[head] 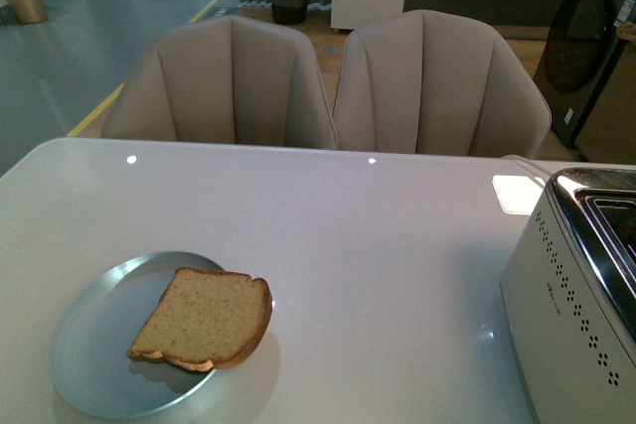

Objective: Left arm holds plate, right arm toasts bread

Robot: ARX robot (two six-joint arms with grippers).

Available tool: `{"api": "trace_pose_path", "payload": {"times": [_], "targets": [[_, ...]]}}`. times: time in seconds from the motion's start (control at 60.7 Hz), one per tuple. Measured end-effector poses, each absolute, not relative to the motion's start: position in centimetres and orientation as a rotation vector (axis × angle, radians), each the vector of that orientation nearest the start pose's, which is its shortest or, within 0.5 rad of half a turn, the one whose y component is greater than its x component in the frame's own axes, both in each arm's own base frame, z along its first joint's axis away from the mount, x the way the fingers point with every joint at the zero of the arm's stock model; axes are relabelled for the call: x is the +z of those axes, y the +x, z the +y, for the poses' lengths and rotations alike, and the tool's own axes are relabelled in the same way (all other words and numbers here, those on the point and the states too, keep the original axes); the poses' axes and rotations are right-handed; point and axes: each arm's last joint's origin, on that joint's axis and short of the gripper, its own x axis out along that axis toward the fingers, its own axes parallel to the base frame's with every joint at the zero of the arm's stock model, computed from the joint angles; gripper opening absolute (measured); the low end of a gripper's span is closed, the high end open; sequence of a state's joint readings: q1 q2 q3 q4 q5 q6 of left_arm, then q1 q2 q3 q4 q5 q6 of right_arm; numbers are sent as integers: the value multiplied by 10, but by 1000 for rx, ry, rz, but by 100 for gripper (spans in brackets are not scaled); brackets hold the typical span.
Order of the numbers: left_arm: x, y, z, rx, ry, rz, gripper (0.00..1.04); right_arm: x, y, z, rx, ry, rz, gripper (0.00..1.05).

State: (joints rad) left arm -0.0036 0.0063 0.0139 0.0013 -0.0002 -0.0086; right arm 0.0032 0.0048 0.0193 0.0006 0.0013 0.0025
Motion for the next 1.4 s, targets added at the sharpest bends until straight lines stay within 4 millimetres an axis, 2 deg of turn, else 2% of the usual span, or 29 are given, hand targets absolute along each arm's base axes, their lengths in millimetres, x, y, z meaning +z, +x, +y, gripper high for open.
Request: {"api": "trace_pose_path", "payload": {"times": [0.642, 0.675, 0.725, 0.758, 0.856, 0.972, 1.104, 1.252, 1.4], "targets": [[168, 97, 0, -3, -9, -9, 98, 170, 97, 0, 2, 3, -15, 96], [167, 98, -1, -5, -39, 72, 98, 170, 97, 0, 2, 3, -15, 96], [170, 99, -2, 17, -158, 390, 98, 170, 97, 0, 2, 3, -15, 96], [165, 99, -4, 36, -214, 539, 98, 170, 97, 0, 2, 3, -15, 96], [163, 103, -6, 32, -275, 600, 98, 170, 97, 0, 2, 3, -15, 96], [170, 117, -6, -6, -312, 583, 98, 170, 97, 0, 2, 3, -15, 96], [163, 145, 2, 1, -313, 583, 98, 170, 97, 0, 2, 3, -15, 96], [145, 187, 12, 24, -291, 617, 98, 170, 97, 0, 2, 3, -15, 96], [116, 228, 17, -16, -349, 703, 98, 170, 97, 0, 2, 3, -15, 96]]}}
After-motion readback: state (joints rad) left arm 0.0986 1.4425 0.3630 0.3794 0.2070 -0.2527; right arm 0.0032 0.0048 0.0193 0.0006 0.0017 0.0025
